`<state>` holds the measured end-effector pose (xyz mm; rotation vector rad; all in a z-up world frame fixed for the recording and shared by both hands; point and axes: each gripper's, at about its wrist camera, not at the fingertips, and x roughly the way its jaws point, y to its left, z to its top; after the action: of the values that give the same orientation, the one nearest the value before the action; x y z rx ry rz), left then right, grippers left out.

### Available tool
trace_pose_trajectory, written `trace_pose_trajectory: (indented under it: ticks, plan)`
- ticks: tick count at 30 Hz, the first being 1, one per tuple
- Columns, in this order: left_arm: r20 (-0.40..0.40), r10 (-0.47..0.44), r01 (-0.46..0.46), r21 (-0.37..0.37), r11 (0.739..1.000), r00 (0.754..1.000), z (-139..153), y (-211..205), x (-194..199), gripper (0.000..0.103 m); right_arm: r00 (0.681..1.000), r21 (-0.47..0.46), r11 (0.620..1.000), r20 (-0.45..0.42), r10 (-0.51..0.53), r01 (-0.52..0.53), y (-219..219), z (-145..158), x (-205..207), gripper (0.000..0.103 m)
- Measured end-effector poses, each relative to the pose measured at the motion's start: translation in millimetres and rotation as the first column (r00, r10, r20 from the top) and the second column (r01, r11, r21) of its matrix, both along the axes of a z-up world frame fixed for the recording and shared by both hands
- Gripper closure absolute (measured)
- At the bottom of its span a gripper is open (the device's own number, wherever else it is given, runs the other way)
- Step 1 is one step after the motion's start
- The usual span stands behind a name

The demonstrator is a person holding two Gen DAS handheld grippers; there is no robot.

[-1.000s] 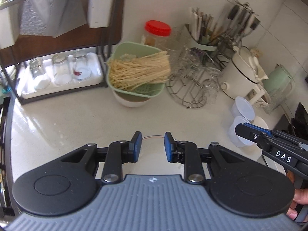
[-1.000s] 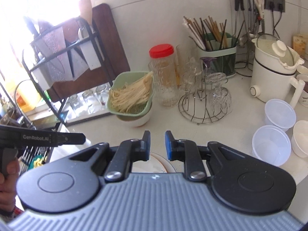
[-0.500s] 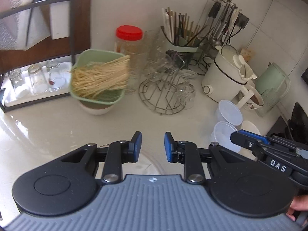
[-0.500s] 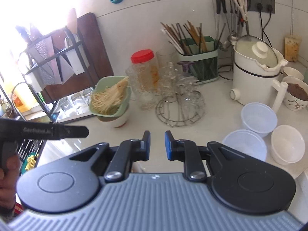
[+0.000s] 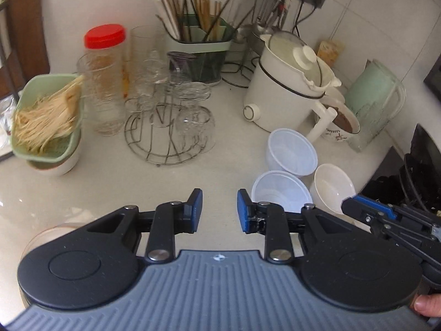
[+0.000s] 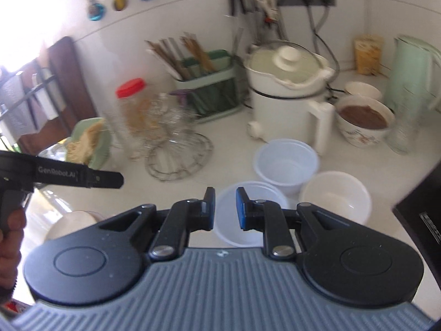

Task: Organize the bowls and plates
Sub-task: 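Move both tools toward the white and blue bowls, then move the left tool to the nearer light blue bowl's rim and close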

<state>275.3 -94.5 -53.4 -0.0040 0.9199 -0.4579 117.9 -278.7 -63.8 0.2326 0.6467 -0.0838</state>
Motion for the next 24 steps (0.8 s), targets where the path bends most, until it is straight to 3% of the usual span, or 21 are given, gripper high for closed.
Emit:
trace_pose_trajectory:
  ticks: [2,6,8,10,24]
  plan:
    - [-0.005,-0.004,0.004,0.003,1.000,1.000,-1,-9,4,0.062,0.999,0.013,0.999,-0.017,-0.035,0.036,-10,-7,-2,0.075]
    - [-0.015,-0.013,0.014,0.038,0.999,1.000,-6,-22,10,0.051,0.997,0.045,0.997,-0.048,-0.064,0.066,-25,-24,-7,0.070]
    - [-0.024,-0.020,0.020,0.037,0.999,1.000,-11,-28,14,0.044,0.995,0.053,0.995,-0.061,-0.078,0.081,-29,-30,-10,0.056]
    - [-0.044,-0.030,0.032,0.026,0.999,0.999,-16,-34,18,0.043,0.993,0.073,0.992,-0.066,-0.099,0.103,-34,-36,-11,0.051]
    - [-0.158,-0.105,0.109,0.021,0.994,0.982,-67,-81,37,0.043,0.987,0.122,0.983,-0.103,-0.123,0.135,-49,-67,-7,0.051]
